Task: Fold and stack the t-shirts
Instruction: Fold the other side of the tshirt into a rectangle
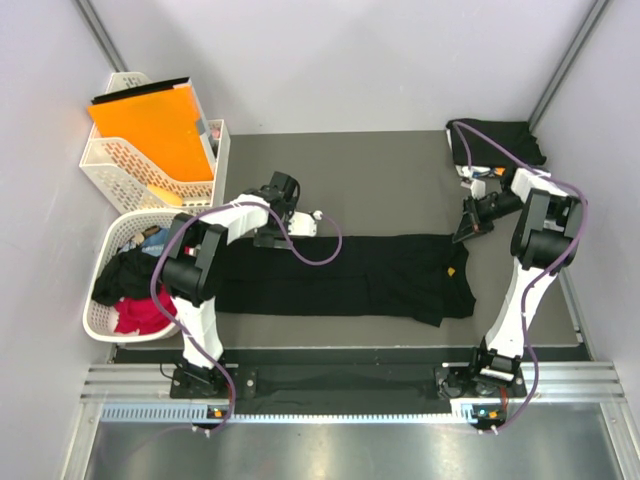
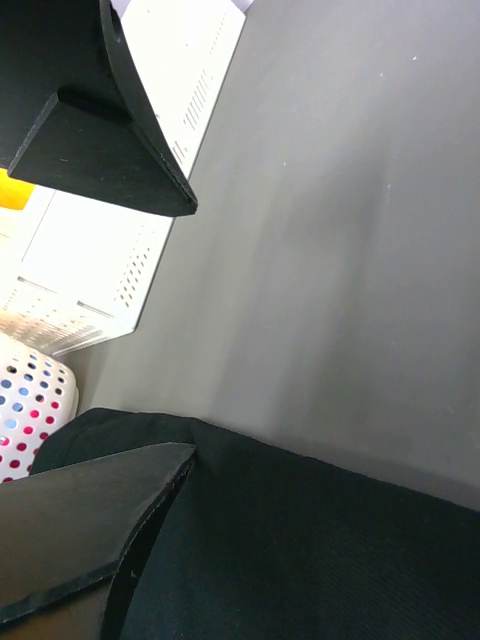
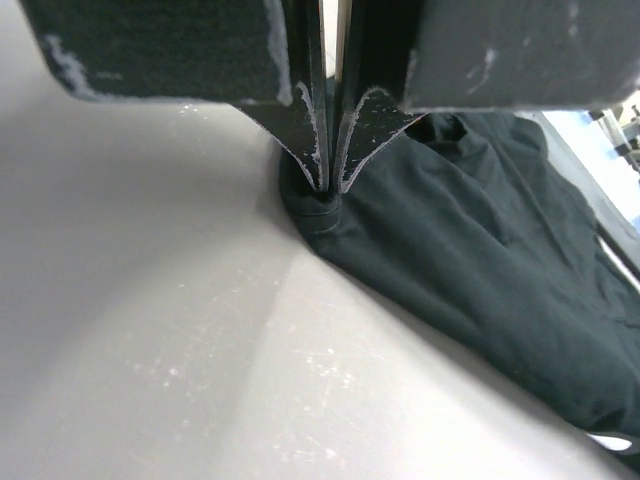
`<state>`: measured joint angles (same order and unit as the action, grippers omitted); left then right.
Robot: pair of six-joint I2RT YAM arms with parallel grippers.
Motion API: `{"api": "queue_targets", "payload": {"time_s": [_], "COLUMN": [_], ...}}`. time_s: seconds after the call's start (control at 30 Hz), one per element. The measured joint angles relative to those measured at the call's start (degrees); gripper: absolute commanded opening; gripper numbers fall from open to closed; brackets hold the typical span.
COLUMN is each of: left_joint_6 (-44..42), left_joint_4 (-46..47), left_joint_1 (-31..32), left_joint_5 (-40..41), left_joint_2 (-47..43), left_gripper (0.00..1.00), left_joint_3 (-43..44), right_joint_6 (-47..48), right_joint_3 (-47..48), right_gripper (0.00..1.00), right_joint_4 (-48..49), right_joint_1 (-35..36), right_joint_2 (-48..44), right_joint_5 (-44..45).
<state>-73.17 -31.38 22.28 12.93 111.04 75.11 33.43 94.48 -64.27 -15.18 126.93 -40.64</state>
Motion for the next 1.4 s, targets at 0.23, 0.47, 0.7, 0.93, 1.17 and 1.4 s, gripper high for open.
{"api": "queue_targets", "payload": {"time_s": [0.23, 0.47, 0.7, 0.93, 1.17, 1.4], "left_joint_6": [0.0, -0.02, 0.0, -0.02, -0.02, -0.02], "left_joint_4": [-0.2, -0.28, -0.31, -0.31, -0.35, -0.44], "left_joint_1": [0.04, 0.28, 0.52, 0.59, 0.68, 0.92], "left_joint_5": [-0.15, -0.02, 0.24, 0.24, 0.26, 0.48], "left_joint_2": [0.55, 1.14, 1.36, 1.36, 1.51, 1.68], "left_gripper": [0.99, 0.99, 0.99, 0.99, 0.99, 0.99], "left_joint_3": [0.81, 1.64, 1.86, 1.88, 2.1, 2.29], "right_joint_6": [0.52, 1.29, 2.45, 5.03, 5.7, 4.46], "right_joint_3": [-0.37, -0.37, -0.28, -0.22, 2.14, 3.96], "right_gripper": [0.0, 0.08, 0.32, 0.34, 0.34, 0.34], "right_joint_4": [0.13, -0.02, -1.09, -1.75, -1.29, 0.09], "right_joint_1": [0.02, 0.0, -0.04, -0.37, -1.14, -1.51], "right_joint_2": [-0.17, -0.76, -1.03, -3.04, -3.26, -1.84], "right_joint_5": [1.9, 3.32, 3.08, 2.43, 1.51, 0.7]}}
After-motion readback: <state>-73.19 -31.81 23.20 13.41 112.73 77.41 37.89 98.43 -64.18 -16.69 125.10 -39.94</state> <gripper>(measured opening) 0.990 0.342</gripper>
